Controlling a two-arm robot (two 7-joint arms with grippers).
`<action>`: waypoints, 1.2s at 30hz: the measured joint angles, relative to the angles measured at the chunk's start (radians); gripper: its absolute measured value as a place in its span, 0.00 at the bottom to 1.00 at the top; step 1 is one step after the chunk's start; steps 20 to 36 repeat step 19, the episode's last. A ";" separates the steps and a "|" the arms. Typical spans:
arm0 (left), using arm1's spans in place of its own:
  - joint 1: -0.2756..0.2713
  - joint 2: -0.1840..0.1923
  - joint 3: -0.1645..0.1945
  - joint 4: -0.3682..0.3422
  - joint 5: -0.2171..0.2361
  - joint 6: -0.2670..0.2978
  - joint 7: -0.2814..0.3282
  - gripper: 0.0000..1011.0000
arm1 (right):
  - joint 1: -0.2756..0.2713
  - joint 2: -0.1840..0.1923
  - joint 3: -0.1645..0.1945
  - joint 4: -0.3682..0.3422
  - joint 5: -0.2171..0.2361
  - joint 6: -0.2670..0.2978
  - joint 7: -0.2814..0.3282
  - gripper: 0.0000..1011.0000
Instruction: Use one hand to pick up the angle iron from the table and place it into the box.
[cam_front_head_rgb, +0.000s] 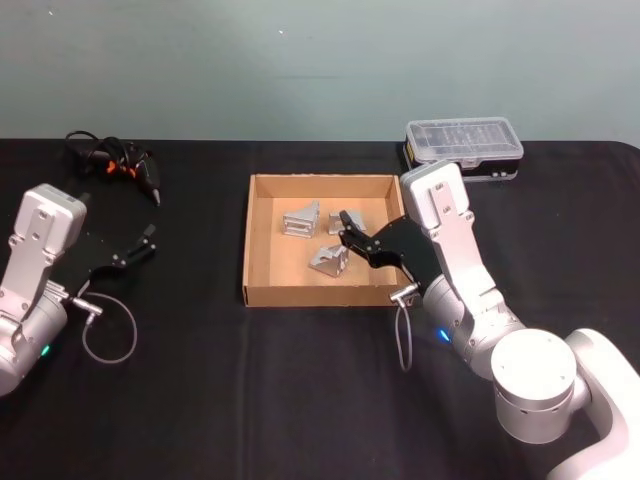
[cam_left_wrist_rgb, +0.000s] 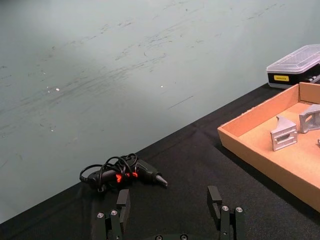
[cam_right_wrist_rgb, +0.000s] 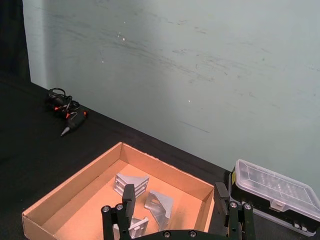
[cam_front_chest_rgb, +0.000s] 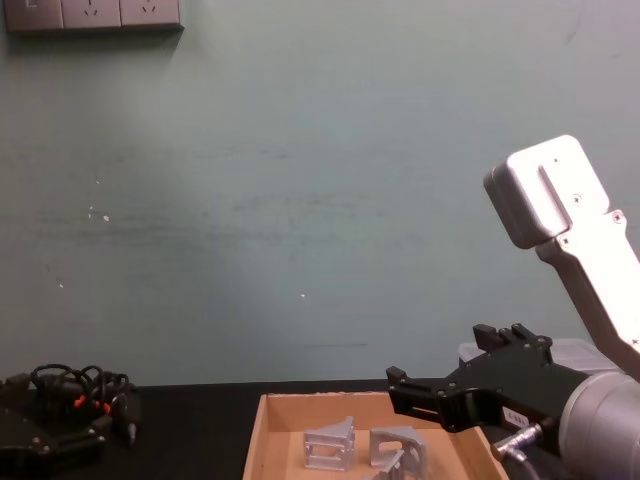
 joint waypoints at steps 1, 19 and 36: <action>0.000 0.000 0.000 0.000 0.000 0.000 0.000 1.00 | 0.000 0.000 0.000 0.000 0.000 0.000 0.000 0.99; 0.000 0.000 0.000 0.000 0.000 0.000 0.000 1.00 | 0.000 0.000 0.000 0.000 0.001 -0.001 0.000 0.99; 0.000 0.000 0.000 0.000 0.000 0.000 0.000 1.00 | 0.000 0.000 0.000 0.000 0.001 -0.001 0.000 0.99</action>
